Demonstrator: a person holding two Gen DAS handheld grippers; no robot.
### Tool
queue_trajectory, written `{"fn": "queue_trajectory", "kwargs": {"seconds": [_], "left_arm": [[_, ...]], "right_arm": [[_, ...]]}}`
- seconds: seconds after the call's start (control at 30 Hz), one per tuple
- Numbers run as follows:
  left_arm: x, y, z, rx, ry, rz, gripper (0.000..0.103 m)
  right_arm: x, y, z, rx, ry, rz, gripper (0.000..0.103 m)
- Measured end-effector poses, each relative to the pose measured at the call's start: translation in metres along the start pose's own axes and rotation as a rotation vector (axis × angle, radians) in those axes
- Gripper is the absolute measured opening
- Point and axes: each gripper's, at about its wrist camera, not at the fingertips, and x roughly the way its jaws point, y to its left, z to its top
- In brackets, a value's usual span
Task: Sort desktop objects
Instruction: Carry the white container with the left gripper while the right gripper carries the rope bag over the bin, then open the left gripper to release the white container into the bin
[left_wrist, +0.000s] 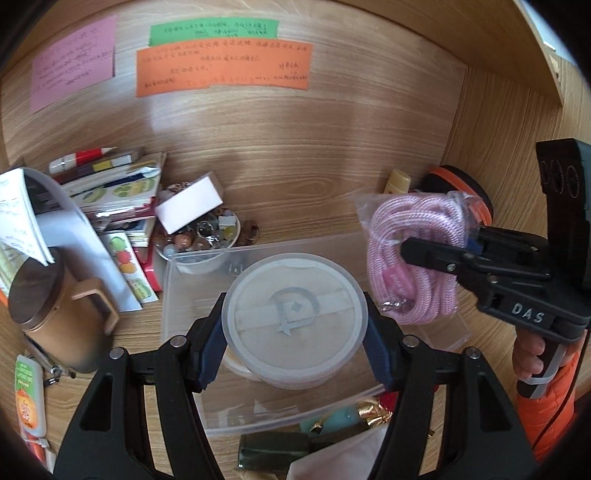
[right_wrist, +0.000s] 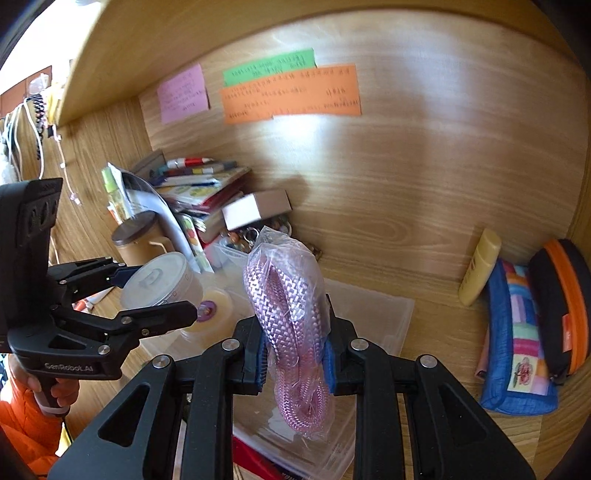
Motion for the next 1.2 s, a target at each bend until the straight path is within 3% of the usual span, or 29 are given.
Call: {"fn": "queue_trajectory", "kwargs": {"seconds": [0.6,1.2], "left_arm": [[0.055,-0.023,0.004,0.081,0.113,-0.058,0.065],[0.058,-0.045,-0.008,0.206,0.131,-0.039,0.065]], "right_arm": [[0.033,-0.026,-0.014,0.050,0.088,-0.036,0.021],[0.040,-0.028,-0.017,0.045,0.114,-0.066,0.024]]}}
